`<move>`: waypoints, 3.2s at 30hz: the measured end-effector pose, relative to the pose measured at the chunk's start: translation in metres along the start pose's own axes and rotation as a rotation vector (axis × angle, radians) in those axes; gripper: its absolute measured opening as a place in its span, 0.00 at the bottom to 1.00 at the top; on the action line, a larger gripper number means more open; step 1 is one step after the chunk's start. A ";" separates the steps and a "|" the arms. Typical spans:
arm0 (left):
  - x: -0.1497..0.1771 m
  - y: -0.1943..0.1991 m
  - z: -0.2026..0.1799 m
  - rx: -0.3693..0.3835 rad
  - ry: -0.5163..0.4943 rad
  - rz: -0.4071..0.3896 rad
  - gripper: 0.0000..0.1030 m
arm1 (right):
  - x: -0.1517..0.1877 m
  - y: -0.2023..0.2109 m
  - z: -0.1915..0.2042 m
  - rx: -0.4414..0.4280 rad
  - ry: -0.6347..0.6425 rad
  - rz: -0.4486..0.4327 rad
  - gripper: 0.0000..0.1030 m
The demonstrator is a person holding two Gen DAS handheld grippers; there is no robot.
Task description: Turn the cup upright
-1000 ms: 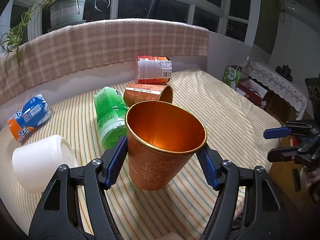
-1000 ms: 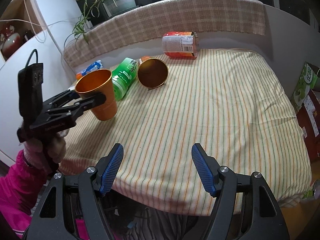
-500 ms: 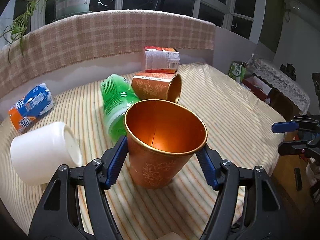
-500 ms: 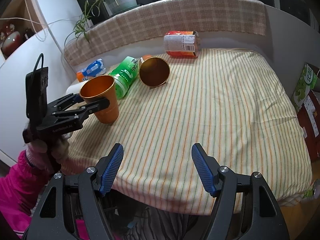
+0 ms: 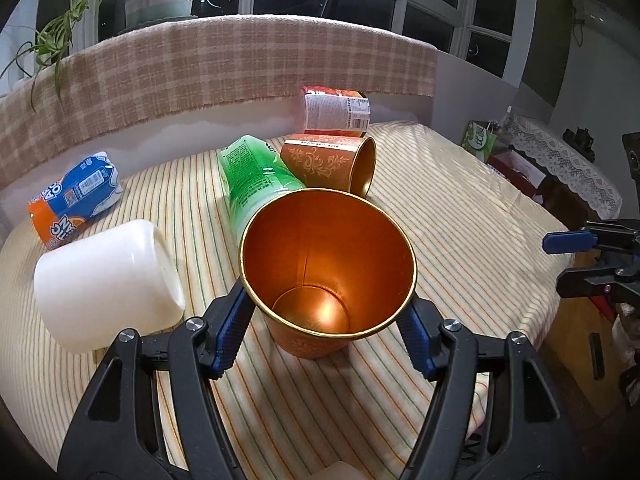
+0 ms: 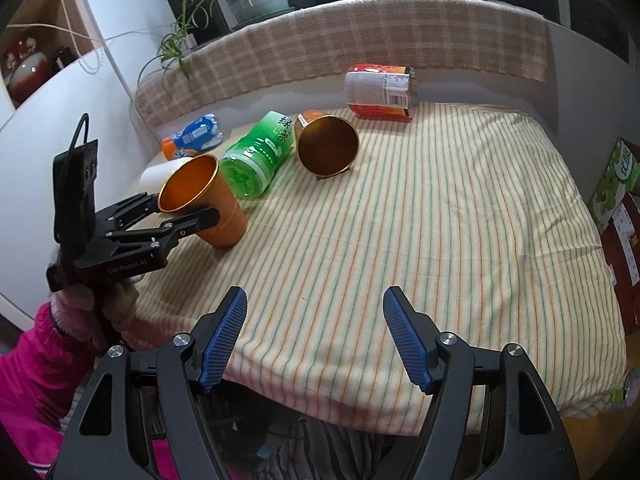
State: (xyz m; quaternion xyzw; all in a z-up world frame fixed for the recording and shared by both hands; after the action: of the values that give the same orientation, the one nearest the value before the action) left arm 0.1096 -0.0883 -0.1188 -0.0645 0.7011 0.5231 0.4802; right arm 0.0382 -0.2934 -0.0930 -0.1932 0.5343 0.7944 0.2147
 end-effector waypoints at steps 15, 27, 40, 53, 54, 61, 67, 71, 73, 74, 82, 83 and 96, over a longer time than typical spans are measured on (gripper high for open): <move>0.005 0.009 -0.001 -0.007 -0.011 0.011 0.80 | -0.003 0.000 0.012 0.026 0.019 -0.050 0.68; 0.015 0.059 0.013 -0.124 0.010 -0.043 0.83 | -0.014 0.006 0.027 0.091 0.032 -0.168 0.68; 0.009 0.153 0.011 -0.378 0.125 -0.218 0.90 | -0.024 0.019 0.048 0.182 0.062 -0.345 0.68; 0.008 0.176 0.002 -0.483 0.171 -0.275 1.00 | -0.025 0.035 0.059 0.261 0.083 -0.494 0.79; 0.008 0.176 0.002 -0.489 0.169 -0.275 1.00 | -0.025 0.036 0.059 0.267 0.083 -0.502 0.79; 0.008 0.175 -0.005 -0.522 0.147 -0.262 1.00 | -0.026 0.039 0.057 0.278 0.061 -0.534 0.79; 0.009 0.177 -0.006 -0.523 0.163 -0.268 1.00 | -0.025 0.043 0.059 0.282 0.063 -0.558 0.79; 0.009 0.179 -0.005 -0.532 0.172 -0.270 1.00 | -0.024 0.044 0.060 0.287 0.069 -0.564 0.79; 0.009 0.180 -0.005 -0.533 0.175 -0.272 1.00 | -0.024 0.044 0.060 0.286 0.067 -0.565 0.79; 0.010 0.180 -0.005 -0.533 0.176 -0.272 1.00 | -0.025 0.044 0.060 0.285 0.068 -0.564 0.79; 0.010 0.181 -0.005 -0.535 0.173 -0.272 1.00 | -0.024 0.045 0.061 0.286 0.074 -0.567 0.79; 0.010 0.180 -0.004 -0.536 0.174 -0.272 1.00 | -0.024 0.045 0.061 0.286 0.073 -0.566 0.79; 0.011 0.179 0.000 -0.577 0.196 -0.247 1.00 | -0.023 0.042 0.060 0.289 0.069 -0.549 0.79</move>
State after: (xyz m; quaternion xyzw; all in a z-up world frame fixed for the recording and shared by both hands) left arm -0.0030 -0.0044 -0.0070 -0.3326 0.5537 0.6292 0.4322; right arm 0.0297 -0.2551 -0.0275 -0.3247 0.5766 0.6156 0.4279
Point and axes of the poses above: each gripper's, at about its wrist camera, not at the fingertips, and y roughly against the way its jaws point, z to its left, x to its underside, the point moved 2 cm from there along -y, roughly the way its jaws point, and after that the axes turned 10 degrees about -y, right-handed, at the moved point
